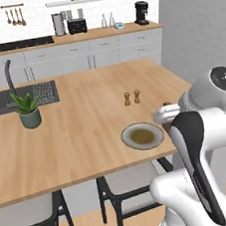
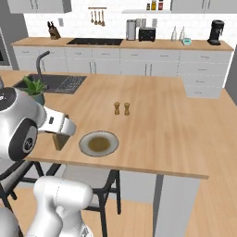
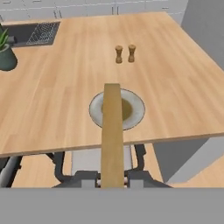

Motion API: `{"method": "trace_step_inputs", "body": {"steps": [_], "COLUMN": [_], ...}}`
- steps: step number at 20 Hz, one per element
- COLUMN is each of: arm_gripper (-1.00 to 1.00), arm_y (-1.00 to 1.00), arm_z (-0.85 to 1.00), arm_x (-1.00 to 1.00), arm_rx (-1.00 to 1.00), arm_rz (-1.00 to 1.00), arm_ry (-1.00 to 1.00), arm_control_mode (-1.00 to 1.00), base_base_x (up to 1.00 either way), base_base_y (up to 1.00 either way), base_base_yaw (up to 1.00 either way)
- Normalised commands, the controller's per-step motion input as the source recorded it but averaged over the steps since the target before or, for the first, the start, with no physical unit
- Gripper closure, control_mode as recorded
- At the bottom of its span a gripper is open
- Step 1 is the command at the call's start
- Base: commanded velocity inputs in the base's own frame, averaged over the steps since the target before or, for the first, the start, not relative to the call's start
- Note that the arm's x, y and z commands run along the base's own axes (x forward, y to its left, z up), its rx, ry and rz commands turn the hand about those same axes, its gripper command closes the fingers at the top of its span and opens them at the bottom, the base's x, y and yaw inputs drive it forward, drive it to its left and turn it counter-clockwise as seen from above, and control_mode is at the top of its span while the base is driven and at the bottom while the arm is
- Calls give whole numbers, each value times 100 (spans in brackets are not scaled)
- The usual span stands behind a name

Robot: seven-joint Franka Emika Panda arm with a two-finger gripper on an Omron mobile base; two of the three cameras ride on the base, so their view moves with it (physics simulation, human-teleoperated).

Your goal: Start the toaster. Once the lever pops up, take the bread to the plate on the dining counter.

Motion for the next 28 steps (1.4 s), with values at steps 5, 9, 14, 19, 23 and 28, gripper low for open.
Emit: {"method": "trace_step_inputs", "body": {"steps": [5,9,14,19,23,28], "arm_gripper": [100,100,100,100,100,100], "arm_y": [0,0,-15,-34,-32,0], "arm_z": [-26,-27,-36,-20,-12,-27], "arm_x": [94,69,47,32,16,6], "arm_rx": [0,0,9,18,14,0], "arm_rz": [0,0,0,0,0,0], "arm_ry": [6,3,7,6,6,0], "arm_control_mode": [-100,-100,-100,-100,-100,-100], "base_base_x": [0,0,0,0,0,0], "base_base_y": [0,0,0,0,0,0], "base_base_yaw": [0,0,0,0,0,0]}}
